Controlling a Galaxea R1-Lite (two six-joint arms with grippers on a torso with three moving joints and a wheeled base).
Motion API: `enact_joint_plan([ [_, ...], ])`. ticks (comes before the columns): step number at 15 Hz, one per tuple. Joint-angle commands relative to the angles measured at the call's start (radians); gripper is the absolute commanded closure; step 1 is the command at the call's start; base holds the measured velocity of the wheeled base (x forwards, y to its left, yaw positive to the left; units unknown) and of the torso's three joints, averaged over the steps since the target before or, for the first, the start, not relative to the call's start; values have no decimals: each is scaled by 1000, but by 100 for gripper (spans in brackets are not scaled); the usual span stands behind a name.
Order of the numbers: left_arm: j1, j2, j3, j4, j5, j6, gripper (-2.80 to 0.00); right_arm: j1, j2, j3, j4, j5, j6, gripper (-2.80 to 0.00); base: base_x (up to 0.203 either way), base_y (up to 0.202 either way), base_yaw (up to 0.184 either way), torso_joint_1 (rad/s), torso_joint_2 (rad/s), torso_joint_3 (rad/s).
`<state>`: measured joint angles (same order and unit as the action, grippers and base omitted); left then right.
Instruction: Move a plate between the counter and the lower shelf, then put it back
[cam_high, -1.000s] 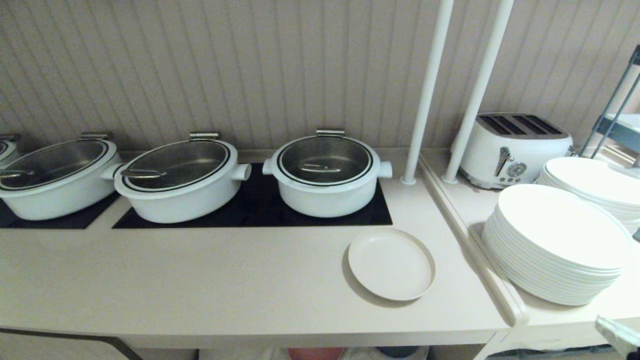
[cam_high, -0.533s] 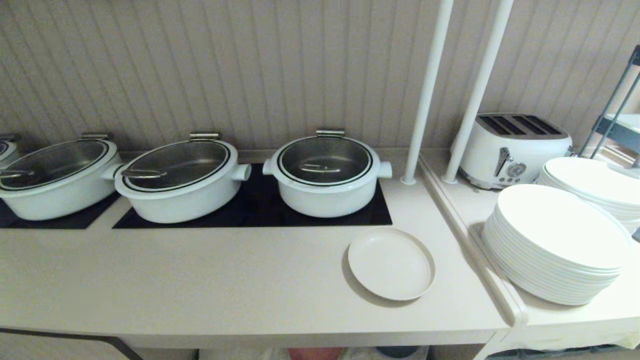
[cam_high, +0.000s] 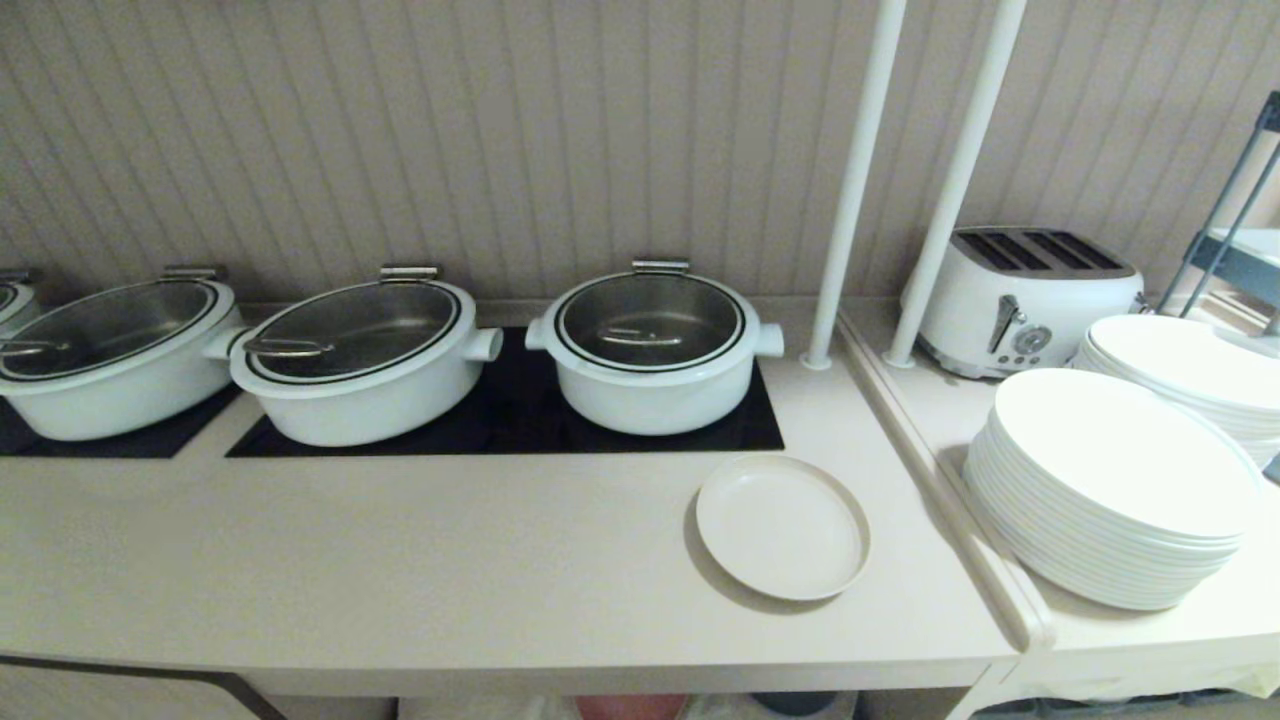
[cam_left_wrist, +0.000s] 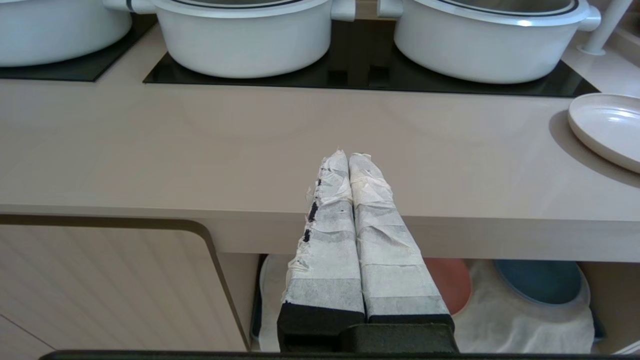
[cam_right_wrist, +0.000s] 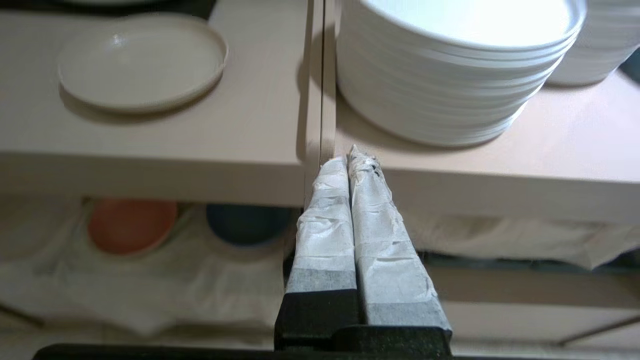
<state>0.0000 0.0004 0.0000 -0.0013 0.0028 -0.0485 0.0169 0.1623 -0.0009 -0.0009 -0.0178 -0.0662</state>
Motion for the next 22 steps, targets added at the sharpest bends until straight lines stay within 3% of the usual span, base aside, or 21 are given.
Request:
enact_joint_plan([
  [1, 0, 0, 0, 0, 0, -1, 0, -7, -140, 0, 0, 0, 3, 0, 0, 0, 0, 0, 0, 0],
  [22, 0, 0, 0, 0, 0, -1, 0, -11, -162, -1, 1, -1, 8, 0, 0, 0, 0, 0, 0, 0],
])
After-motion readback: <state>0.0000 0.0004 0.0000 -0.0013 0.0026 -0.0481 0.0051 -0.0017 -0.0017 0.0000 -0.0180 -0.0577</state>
